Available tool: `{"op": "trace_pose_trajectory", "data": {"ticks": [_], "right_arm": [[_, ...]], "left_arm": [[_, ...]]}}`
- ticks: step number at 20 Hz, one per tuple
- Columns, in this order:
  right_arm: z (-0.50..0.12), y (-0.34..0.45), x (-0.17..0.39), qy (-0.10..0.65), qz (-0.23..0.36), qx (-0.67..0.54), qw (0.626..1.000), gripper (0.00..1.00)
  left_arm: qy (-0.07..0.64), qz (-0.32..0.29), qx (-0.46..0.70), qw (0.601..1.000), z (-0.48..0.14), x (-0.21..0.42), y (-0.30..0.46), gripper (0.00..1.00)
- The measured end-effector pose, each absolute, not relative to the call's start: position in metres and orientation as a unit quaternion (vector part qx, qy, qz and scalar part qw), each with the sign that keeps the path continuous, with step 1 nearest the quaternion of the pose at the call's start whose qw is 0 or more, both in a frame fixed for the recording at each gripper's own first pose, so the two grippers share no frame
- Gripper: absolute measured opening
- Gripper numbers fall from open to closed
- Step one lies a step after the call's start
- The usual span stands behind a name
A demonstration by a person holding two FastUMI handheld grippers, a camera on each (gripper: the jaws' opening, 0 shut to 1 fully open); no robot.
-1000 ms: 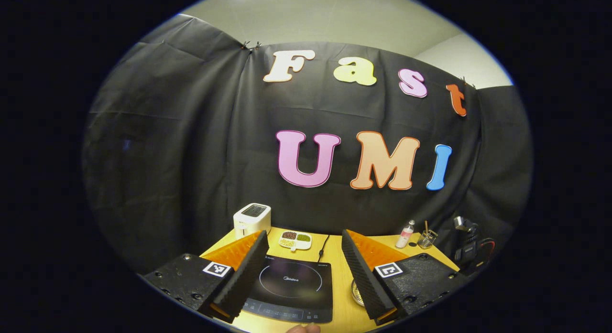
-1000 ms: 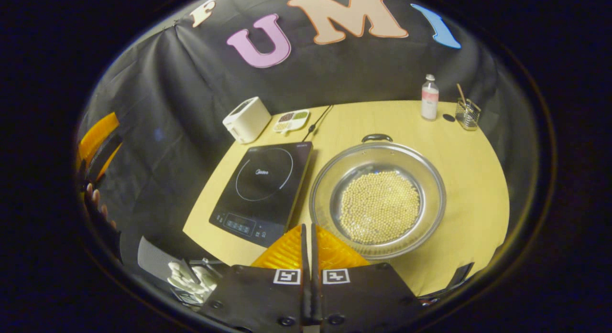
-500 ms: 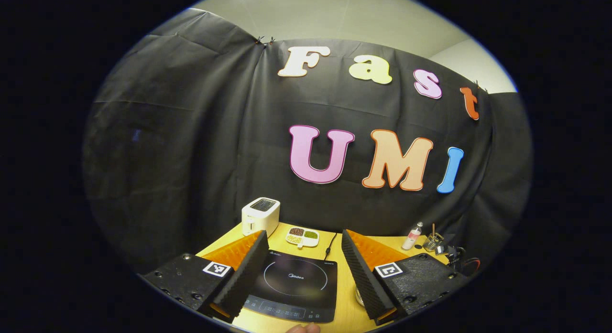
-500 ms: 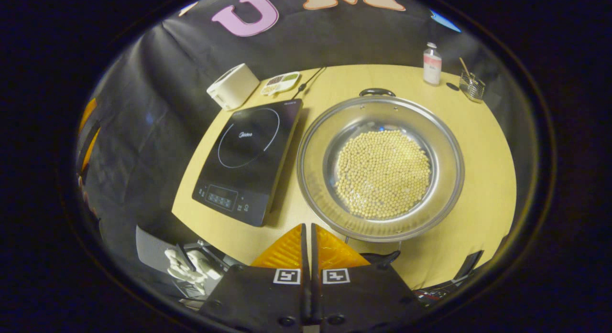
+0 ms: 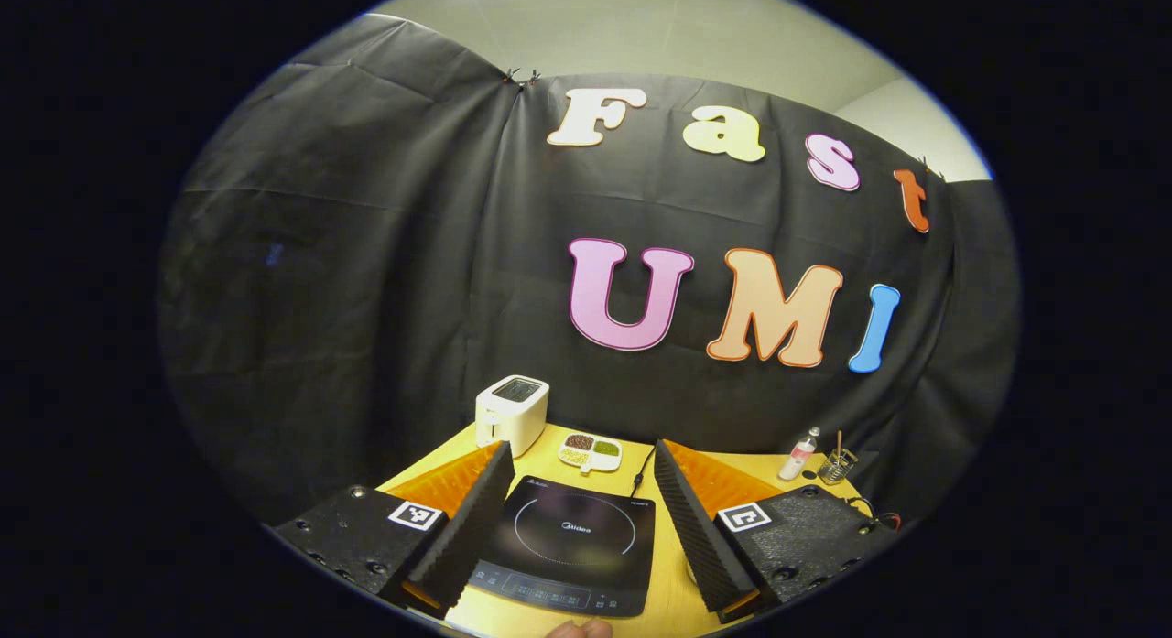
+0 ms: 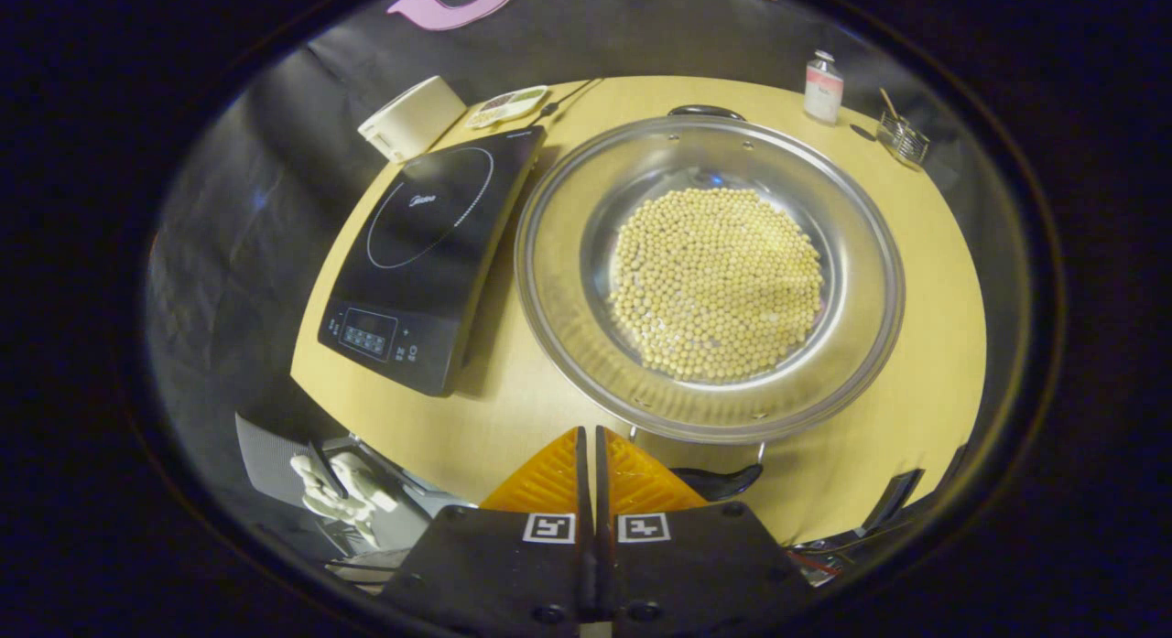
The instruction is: First push the handle of the pot to place it horizontally, then grasp the pot with both hands and set it on the induction cooktop.
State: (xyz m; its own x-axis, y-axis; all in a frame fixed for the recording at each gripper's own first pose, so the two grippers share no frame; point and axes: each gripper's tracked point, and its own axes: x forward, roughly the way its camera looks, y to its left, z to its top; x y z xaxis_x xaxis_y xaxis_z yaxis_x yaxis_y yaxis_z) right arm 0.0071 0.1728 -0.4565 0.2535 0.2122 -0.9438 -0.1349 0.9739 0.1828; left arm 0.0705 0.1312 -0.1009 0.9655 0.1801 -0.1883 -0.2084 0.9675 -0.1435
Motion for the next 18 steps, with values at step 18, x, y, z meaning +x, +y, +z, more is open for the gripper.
{"op": "trace_pose_trajectory", "data": {"ticks": [18], "right_arm": [[-0.463, 0.113, 0.012, 0.606, 0.073, 0.056, 0.79, 0.02]], "left_arm": [[0.091, 0.11, -0.075, 0.987, -0.099, 0.066, 0.111, 0.94]]}}
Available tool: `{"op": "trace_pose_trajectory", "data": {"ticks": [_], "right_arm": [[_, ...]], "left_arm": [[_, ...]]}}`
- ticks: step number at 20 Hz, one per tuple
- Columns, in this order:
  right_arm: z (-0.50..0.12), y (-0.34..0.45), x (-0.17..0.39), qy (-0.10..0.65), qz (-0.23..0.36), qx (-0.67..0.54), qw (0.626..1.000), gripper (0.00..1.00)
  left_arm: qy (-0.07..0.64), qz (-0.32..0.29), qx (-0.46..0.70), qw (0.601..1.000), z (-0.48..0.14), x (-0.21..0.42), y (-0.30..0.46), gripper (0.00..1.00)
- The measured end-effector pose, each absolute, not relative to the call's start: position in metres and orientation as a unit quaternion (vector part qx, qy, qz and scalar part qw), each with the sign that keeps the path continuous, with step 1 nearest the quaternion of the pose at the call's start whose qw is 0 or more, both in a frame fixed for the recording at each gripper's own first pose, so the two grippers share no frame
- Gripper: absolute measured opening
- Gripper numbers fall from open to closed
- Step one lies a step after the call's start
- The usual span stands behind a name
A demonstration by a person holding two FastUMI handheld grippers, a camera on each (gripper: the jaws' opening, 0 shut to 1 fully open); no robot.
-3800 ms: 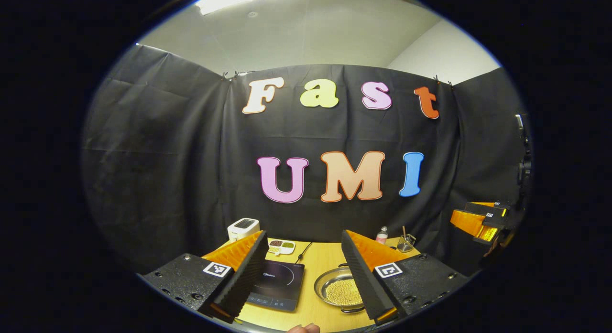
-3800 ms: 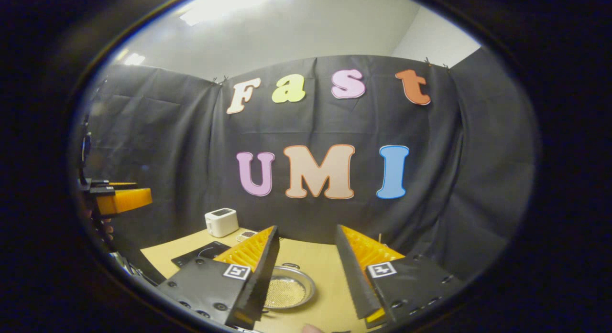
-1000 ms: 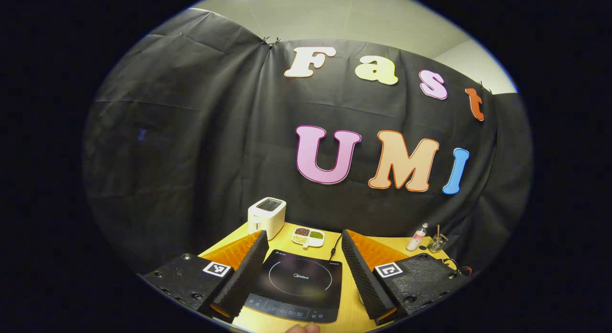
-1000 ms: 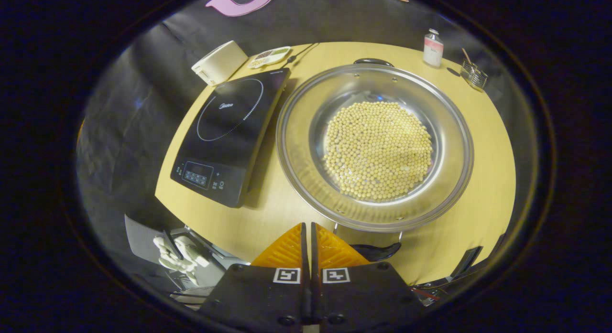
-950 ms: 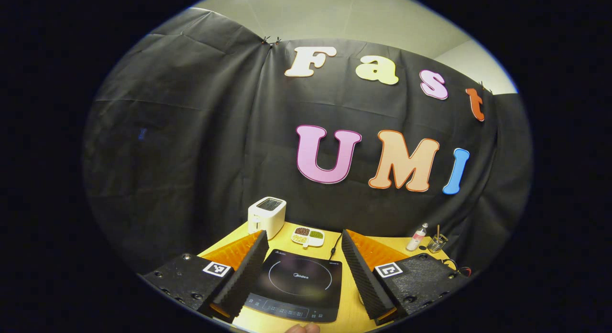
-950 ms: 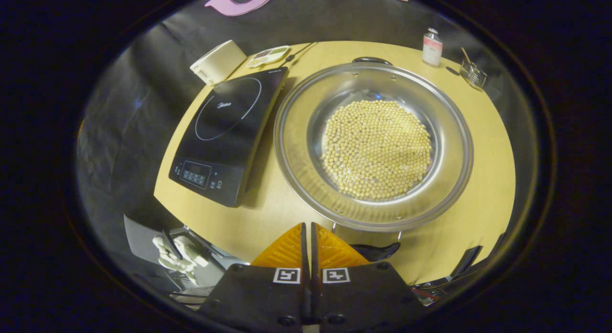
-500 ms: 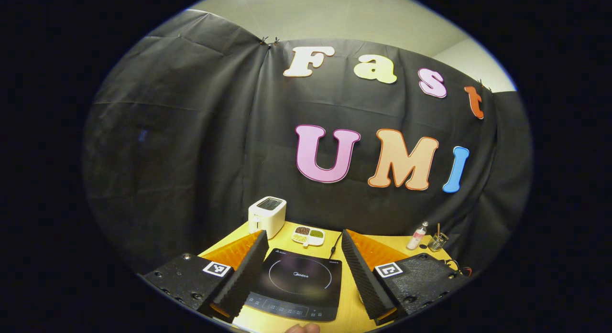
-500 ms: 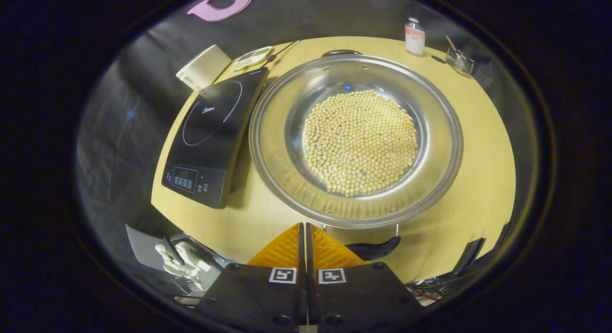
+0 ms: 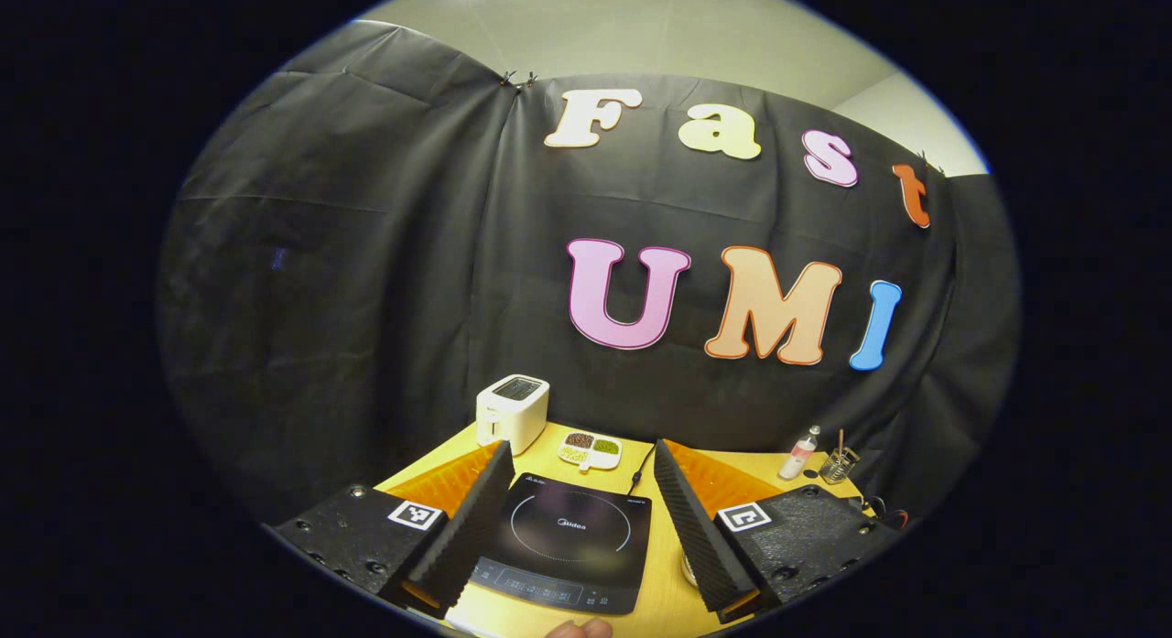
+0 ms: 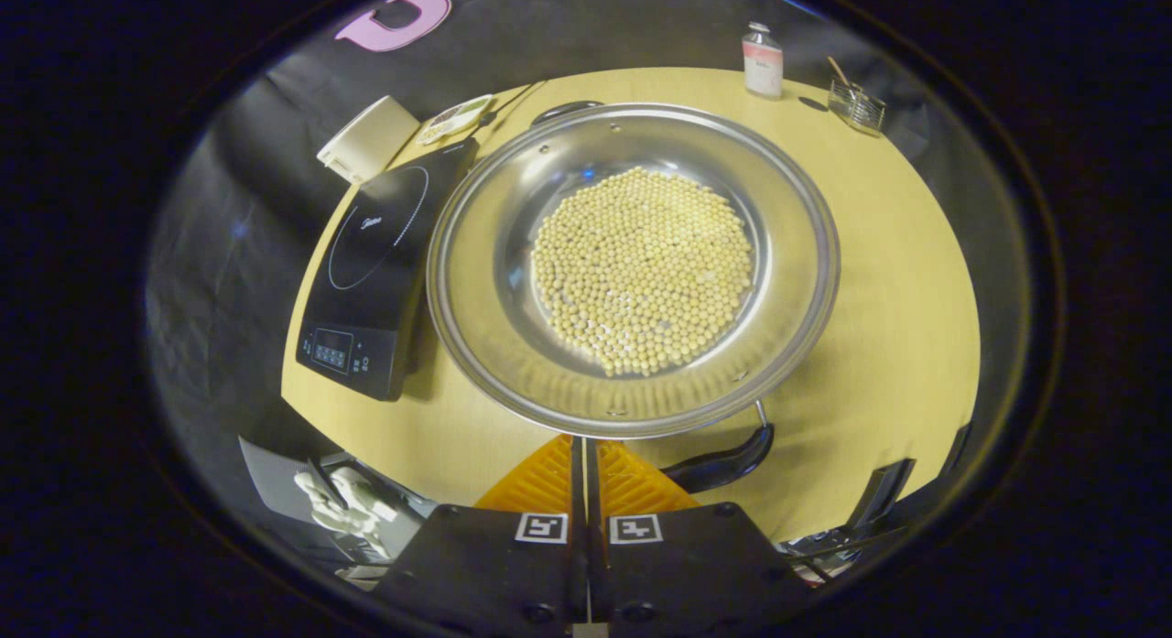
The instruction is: First push the handle of the pot to place it horizontally, then grasp the pot with both hands and set it on the induction cooktop.
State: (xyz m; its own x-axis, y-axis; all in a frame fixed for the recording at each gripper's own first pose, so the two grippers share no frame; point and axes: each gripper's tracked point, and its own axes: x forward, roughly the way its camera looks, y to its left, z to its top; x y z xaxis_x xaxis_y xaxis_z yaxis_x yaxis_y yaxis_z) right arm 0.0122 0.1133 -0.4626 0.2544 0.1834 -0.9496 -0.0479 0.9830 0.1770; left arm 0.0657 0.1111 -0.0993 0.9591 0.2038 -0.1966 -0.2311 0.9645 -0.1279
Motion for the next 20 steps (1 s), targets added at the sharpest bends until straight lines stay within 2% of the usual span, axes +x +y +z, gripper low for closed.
{"op": "trace_pose_trajectory", "data": {"ticks": [3, 4, 6, 7, 8, 9, 10, 11, 12, 20], "right_arm": [[-0.466, 0.1, 0.017, 0.608, 0.071, 0.057, 0.788, 0.03], [-0.466, 0.093, 0.018, 0.609, 0.07, 0.058, 0.788, 0.03], [-0.469, 0.081, 0.021, 0.61, 0.066, 0.059, 0.788, 0.03], [-0.47, 0.075, 0.022, 0.61, 0.064, 0.06, 0.787, 0.03], [-0.471, 0.07, 0.025, 0.611, 0.064, 0.062, 0.786, 0.03], [-0.472, 0.066, 0.025, 0.611, 0.063, 0.065, 0.786, 0.0], [-0.473, 0.061, 0.028, 0.611, 0.064, 0.067, 0.786, 0.03], [-0.475, 0.057, 0.03, 0.61, 0.064, 0.069, 0.786, 0.0], [-0.476, 0.052, 0.032, 0.61, 0.066, 0.069, 0.787, 0.0], [-0.472, -0.007, 0.076, 0.584, 0.043, 0.099, 0.804, 0.03]], "left_arm": [[0.093, 0.117, -0.075, 0.986, -0.1, 0.067, 0.106, 0.94], [0.093, 0.119, -0.073, 0.986, -0.1, 0.067, 0.103, 0.89], [0.093, 0.124, -0.07, 0.985, -0.099, 0.069, 0.098, 0.89], [0.093, 0.126, -0.067, 0.985, -0.098, 0.07, 0.096, 0.94], [0.094, 0.127, -0.065, 0.985, -0.098, 0.07, 0.092, 0.94], [0.096, 0.129, -0.062, 0.985, -0.098, 0.07, 0.089, 0.89], [0.097, 0.13, -0.06, 0.985, -0.098, 0.072, 0.085, 0.89], [0.098, 0.132, -0.057, 0.985, -0.096, 0.073, 0.081, 0.89], [0.098, 0.134, -0.053, 0.985, -0.095, 0.074, 0.078, 0.94], [0.114, 0.131, -0.017, 0.985, -0.086, 0.082, 0.037, 0.94]]}}
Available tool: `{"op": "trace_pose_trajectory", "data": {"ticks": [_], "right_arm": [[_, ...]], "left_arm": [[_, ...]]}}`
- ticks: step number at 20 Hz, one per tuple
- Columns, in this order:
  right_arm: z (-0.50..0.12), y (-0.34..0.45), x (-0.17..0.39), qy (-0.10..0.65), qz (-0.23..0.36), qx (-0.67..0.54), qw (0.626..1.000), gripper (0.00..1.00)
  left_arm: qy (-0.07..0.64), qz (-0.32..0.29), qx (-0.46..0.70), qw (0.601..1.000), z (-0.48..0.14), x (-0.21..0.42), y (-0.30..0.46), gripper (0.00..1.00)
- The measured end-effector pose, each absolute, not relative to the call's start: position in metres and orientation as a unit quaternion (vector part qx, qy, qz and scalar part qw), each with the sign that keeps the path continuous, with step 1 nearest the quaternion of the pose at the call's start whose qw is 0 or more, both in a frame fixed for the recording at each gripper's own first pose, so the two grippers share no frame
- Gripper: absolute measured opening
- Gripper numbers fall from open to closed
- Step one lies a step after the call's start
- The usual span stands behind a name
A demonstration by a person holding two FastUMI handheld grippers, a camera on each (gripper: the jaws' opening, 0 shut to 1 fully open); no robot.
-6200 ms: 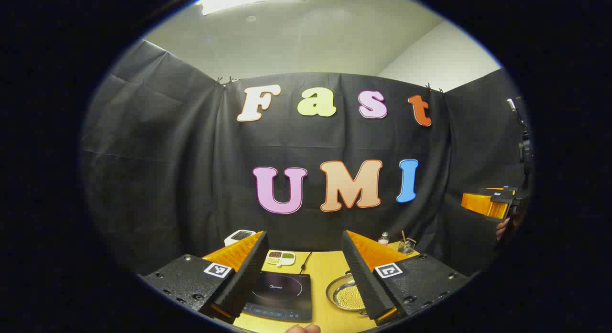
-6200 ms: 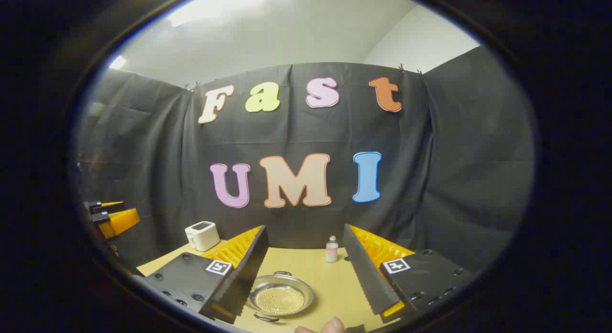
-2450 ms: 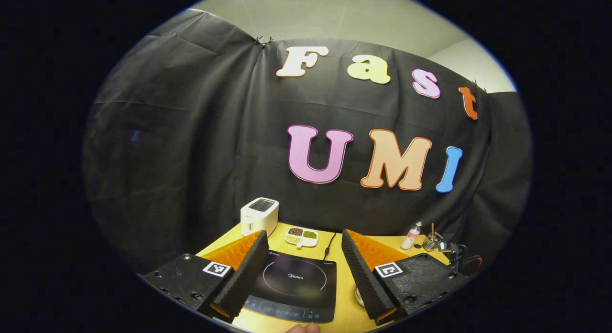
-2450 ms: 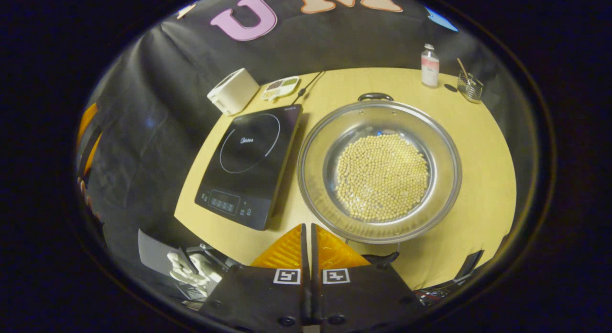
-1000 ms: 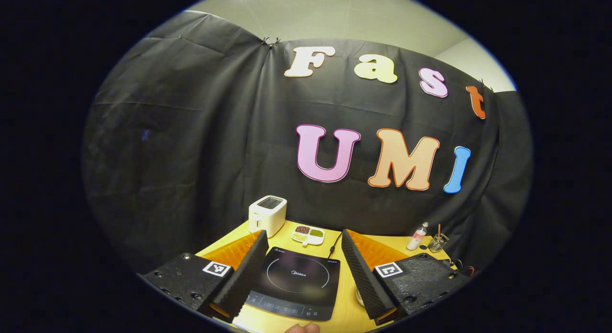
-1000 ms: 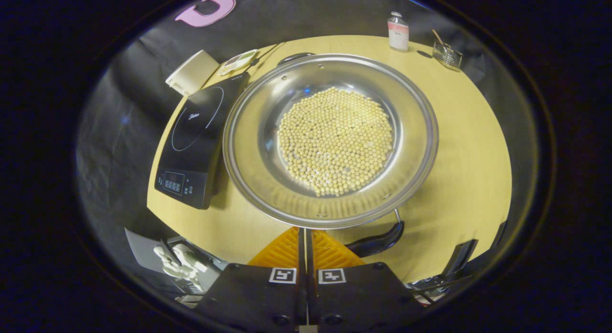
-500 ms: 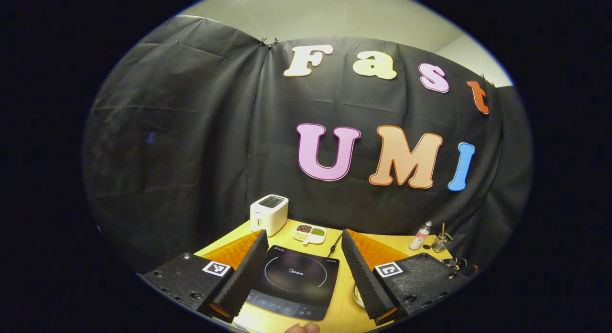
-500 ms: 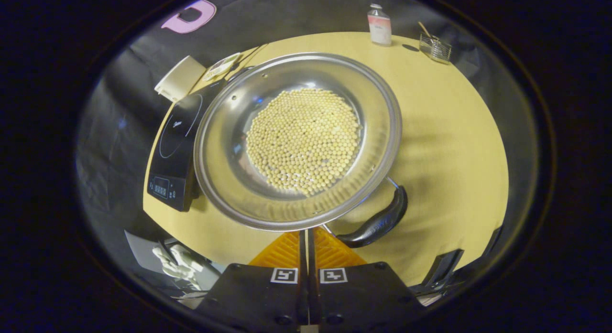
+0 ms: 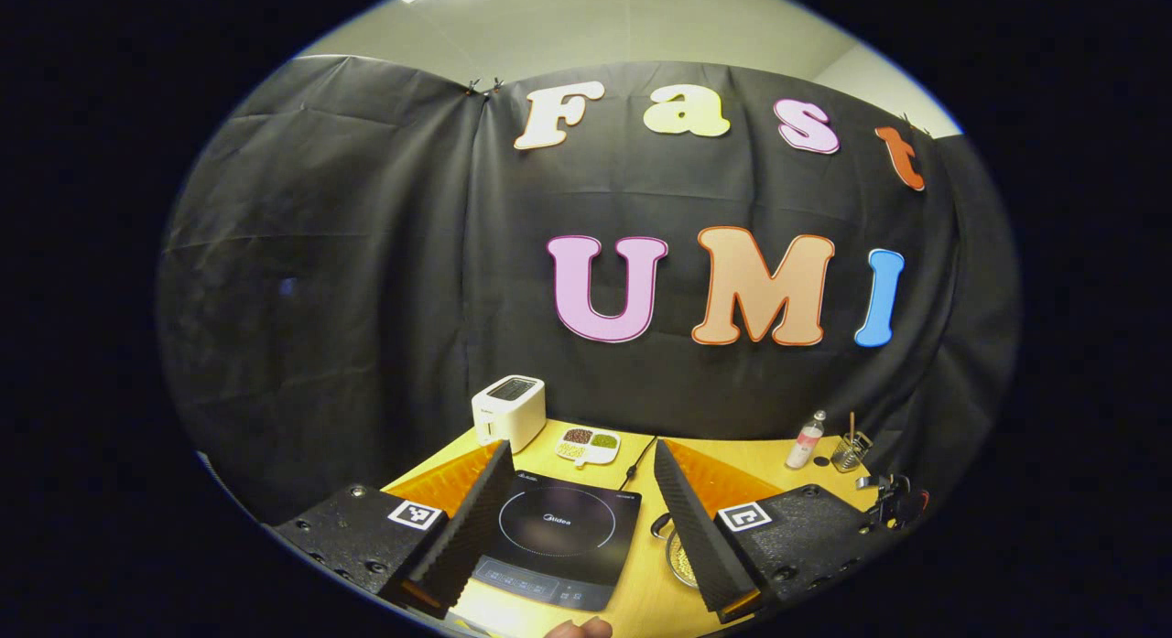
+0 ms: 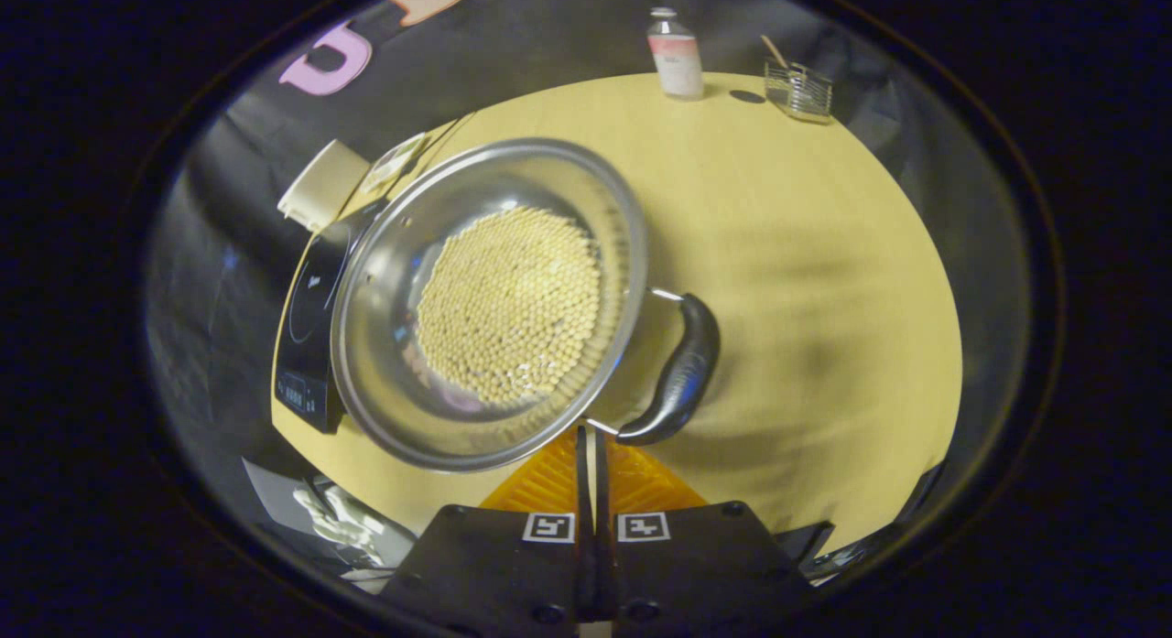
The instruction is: First push the handle of the pot to place it horizontally, then grasp the pot with both hands and set it on the induction cooktop.
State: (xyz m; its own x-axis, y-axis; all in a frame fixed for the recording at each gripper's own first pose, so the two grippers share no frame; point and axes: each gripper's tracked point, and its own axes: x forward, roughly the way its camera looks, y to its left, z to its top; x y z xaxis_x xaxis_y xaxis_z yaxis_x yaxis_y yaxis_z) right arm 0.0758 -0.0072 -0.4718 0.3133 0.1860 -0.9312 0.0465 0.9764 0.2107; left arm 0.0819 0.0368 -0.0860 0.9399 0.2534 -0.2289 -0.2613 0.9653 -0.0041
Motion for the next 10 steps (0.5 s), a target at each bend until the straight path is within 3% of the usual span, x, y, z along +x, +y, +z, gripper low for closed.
{"op": "trace_pose_trajectory", "data": {"ticks": [1, 3, 4, 6, 8, 9, 10], "right_arm": [[-0.471, -0.014, 0.084, 0.579, 0.038, 0.11, 0.807, 0.03], [-0.467, -0.022, 0.094, 0.568, 0.031, 0.123, 0.813, 0.03], [-0.468, -0.025, 0.1, 0.563, 0.028, 0.125, 0.817, 0.03], [-0.469, -0.028, 0.108, 0.557, 0.023, 0.133, 0.819, 0.0], [-0.468, -0.028, 0.11, 0.555, 0.02, 0.141, 0.819, 0.0], [-0.469, -0.028, 0.111, 0.553, 0.021, 0.141, 0.821, 0.0], [-0.469, -0.029, 0.113, 0.552, 0.022, 0.14, 0.822, 0.0]], "left_arm": [[0.115, 0.129, -0.011, 0.985, -0.083, 0.083, 0.033, 0.89], [0.116, 0.122, 0.002, 0.986, -0.078, 0.086, 0.024, 0.89], [0.118, 0.117, 0.005, 0.986, -0.078, 0.086, 0.019, 0.94], [0.124, 0.11, -0.001, 0.986, -0.08, 0.088, 0.013, 0.89], [0.131, 0.111, -0.012, 0.985, -0.083, 0.089, 0.01, 0.89], [0.132, 0.112, -0.017, 0.985, -0.083, 0.088, 0.01, 0.94], [0.132, 0.114, -0.022, 0.984, -0.084, 0.087, 0.01, 0.89]]}}
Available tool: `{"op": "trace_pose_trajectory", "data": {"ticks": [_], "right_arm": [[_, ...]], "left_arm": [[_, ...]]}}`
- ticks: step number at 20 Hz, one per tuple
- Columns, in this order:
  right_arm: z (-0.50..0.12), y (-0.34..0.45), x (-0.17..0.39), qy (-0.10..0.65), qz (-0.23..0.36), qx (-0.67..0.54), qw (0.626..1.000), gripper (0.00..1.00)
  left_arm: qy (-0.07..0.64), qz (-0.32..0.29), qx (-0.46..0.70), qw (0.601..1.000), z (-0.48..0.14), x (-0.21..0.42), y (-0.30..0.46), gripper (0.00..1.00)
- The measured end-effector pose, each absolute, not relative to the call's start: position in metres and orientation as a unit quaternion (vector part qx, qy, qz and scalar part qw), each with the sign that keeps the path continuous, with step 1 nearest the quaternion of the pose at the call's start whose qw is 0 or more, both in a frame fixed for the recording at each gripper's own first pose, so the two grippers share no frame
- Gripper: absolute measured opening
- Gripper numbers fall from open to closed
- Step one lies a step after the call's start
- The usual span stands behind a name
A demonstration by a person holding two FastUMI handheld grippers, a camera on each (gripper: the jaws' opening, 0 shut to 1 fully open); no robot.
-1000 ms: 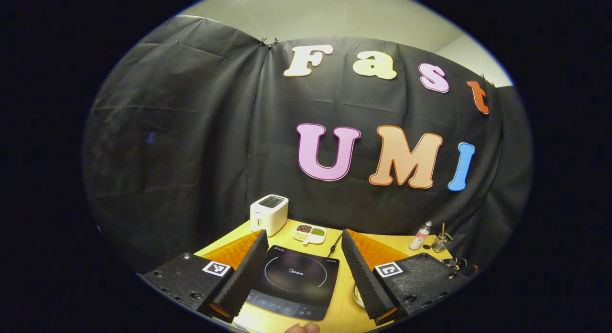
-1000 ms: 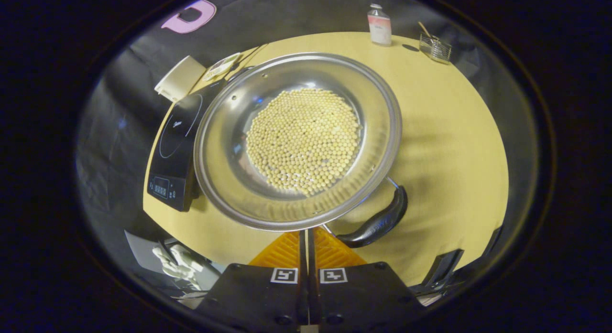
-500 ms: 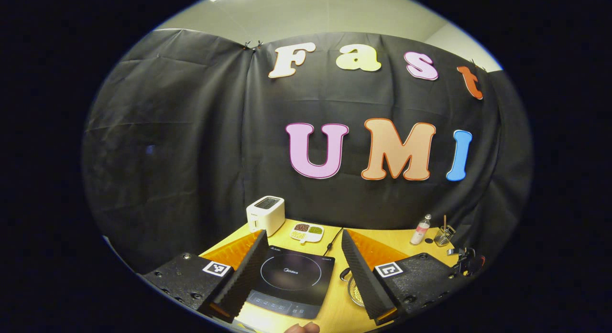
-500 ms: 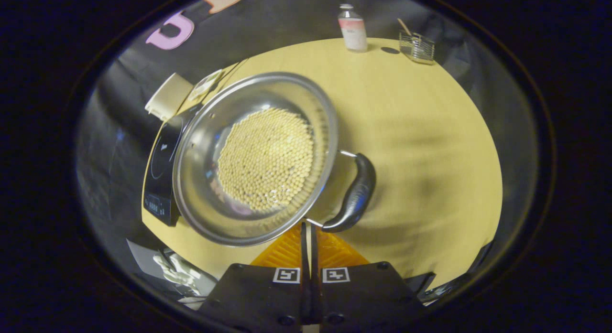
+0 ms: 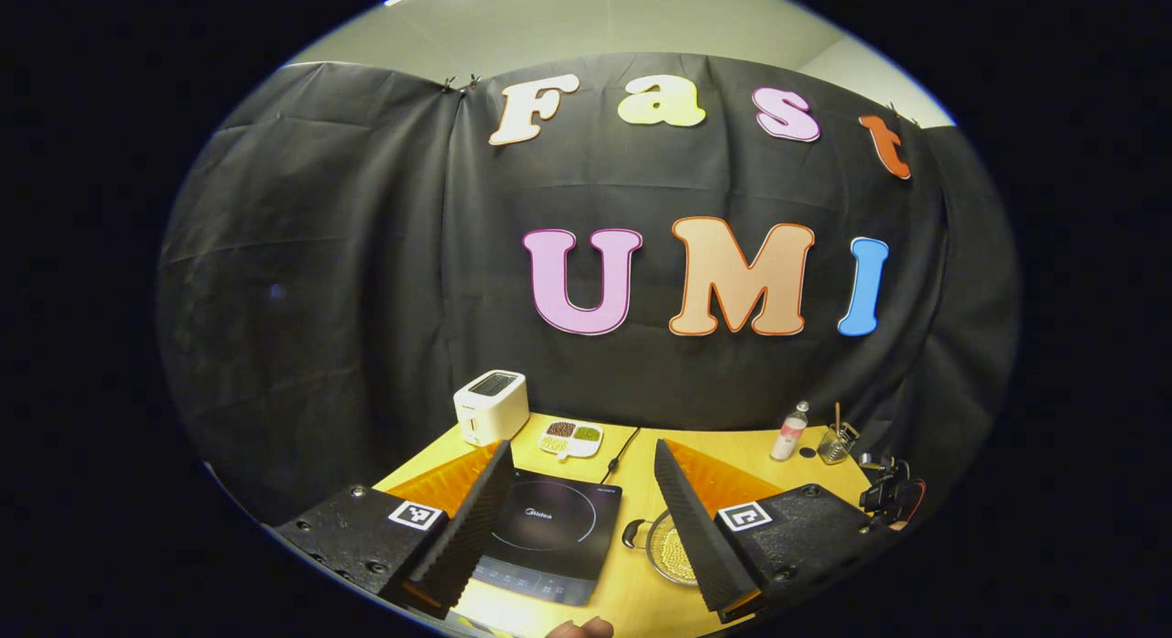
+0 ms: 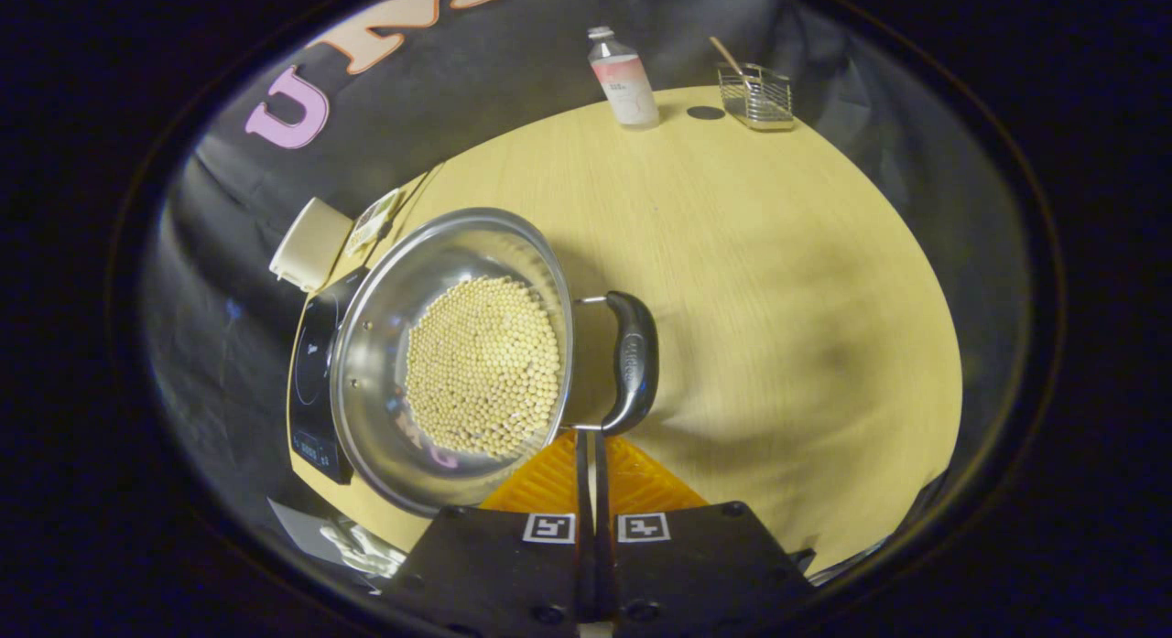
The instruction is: First push the handle of the pot to place it horizontally, then grasp the pot with both hands and set it on the induction cooktop.
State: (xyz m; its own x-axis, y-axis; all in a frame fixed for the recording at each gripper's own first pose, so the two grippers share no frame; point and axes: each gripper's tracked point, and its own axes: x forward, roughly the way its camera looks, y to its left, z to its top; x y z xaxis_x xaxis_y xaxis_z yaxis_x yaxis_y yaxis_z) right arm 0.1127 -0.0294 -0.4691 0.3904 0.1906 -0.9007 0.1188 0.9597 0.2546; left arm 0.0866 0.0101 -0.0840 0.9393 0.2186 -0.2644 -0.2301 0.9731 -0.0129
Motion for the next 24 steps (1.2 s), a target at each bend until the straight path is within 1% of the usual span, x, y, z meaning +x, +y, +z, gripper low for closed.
{"op": "trace_pose_trajectory", "data": {"ticks": [1, 2, 3, 4, 5, 6, 7, 8, 9, 10, 11, 12, 13, 15, 16, 18, 19, 20, 21, 22, 23, 24], "right_arm": [[-0.469, -0.031, 0.112, 0.551, 0.02, 0.142, 0.822, 0.0], [-0.468, -0.033, 0.112, 0.55, 0.016, 0.145, 0.822, 0.03], [-0.466, -0.032, 0.111, 0.548, 0.013, 0.146, 0.824, 0.02], [-0.464, -0.033, 0.111, 0.545, 0.011, 0.145, 0.826, 0.0], [-0.461, -0.031, 0.109, 0.541, 0.01, 0.144, 0.828, 0.02], [-0.459, -0.031, 0.109, 0.538, 0.006, 0.142, 0.831, 0.0], [-0.456, -0.031, 0.109, 0.533, 0.0, 0.141, 0.834, 0.03], [-0.453, -0.031, 0.11, 0.529, -0.008, 0.142, 0.836, 0.03], [-0.449, -0.03, 0.108, 0.526, -0.018, 0.145, 0.838, 0.03], [-0.443, -0.029, 0.11, 0.519, -0.027, 0.151, 0.841, 0.03], [-0.436, -0.029, 0.11, 0.512, -0.038, 0.154, 0.845, 0.0], [-0.431, -0.031, 0.113, 0.504, -0.055, 0.153, 0.848, 0.0], [-0.424, -0.033, 0.113, 0.496, -0.072, 0.157, 0.851, 0.0], [-0.41, -0.029, 0.116, 0.476, -0.09, 0.182, 0.856, 0.06], [-0.406, -0.026, 0.117, 0.47, -0.096, 0.189, 0.857, 0.07], [-0.402, -0.022, 0.109, 0.474, -0.107, 0.192, 0.853, 0.37], [-0.398, -0.023, 0.108, 0.473, -0.112, 0.19, 0.853, 0.39], [-0.392, -0.024, 0.109, 0.468, -0.116, 0.186, 0.856, 0.65], [-0.391, -0.026, 0.109, 0.465, -0.118, 0.174, 0.86, 0.46], [-0.394, -0.028, 0.11, 0.468, -0.119, 0.159, 0.861, 0.53], [-0.398, -0.03, 0.11, 0.473, -0.118, 0.146, 0.861, 0.54], [-0.404, -0.028, 0.11, 0.482, -0.113, 0.137, 0.858, 0.59]], "left_arm": [[0.133, 0.112, -0.026, 0.984, -0.085, 0.086, 0.009, 0.89], [0.135, 0.109, -0.029, 0.984, -0.088, 0.084, 0.008, 0.89], [0.141, 0.103, -0.031, 0.984, -0.093, 0.084, 0.008, 0.94], [0.148, 0.098, -0.032, 0.984, -0.098, 0.085, 0.009, 0.89], [0.152, 0.094, -0.033, 0.983, -0.101, 0.087, 0.011, 0.89], [0.153, 0.086, -0.037, 0.984, -0.103, 0.089, 0.012, 0.89], [0.153, 0.077, -0.042, 0.984, -0.105, 0.091, 0.013, 0.89], [0.154, 0.068, -0.046, 0.985, -0.109, 0.093, 0.015, 0.94], [0.159, 0.059, -0.052, 0.984, -0.113, 0.096, 0.017, 0.94], [0.167, 0.046, -0.062, 0.983, -0.122, 0.099, 0.018, 0.94], [0.177, 0.029, -0.074, 0.981, -0.13, 0.102, 0.016, 0.89], [0.188, 0.007, -0.087, 0.978, -0.14, 0.105, 0.013, 0.94], [0.202, -0.014, -0.1, 0.974, -0.151, 0.105, 0.01, 0.94], [0.231, -0.05, -0.117, 0.964, -0.177, 0.107, 0.005, 0.94], [0.244, -0.069, -0.123, 0.96, -0.192, 0.108, 0.002, 0.95], [0.285, -0.103, -0.127, 0.944, -0.226, 0.105, -0.006, 0.94], [0.31, -0.117, -0.126, 0.935, -0.243, 0.103, -0.01, 0.94], [0.33, -0.131, -0.126, 0.926, -0.256, 0.101, -0.012, 0.95], [0.34, -0.141, -0.128, 0.921, -0.263, 0.102, -0.015, 0.95], [0.349, -0.146, -0.128, 0.917, -0.273, 0.107, -0.02, 0.94], [0.361, -0.15, -0.13, 0.911, -0.283, 0.111, -0.021, 0.94], [0.378, -0.152, -0.13, 0.904, -0.294, 0.111, -0.024, 0.94]]}}
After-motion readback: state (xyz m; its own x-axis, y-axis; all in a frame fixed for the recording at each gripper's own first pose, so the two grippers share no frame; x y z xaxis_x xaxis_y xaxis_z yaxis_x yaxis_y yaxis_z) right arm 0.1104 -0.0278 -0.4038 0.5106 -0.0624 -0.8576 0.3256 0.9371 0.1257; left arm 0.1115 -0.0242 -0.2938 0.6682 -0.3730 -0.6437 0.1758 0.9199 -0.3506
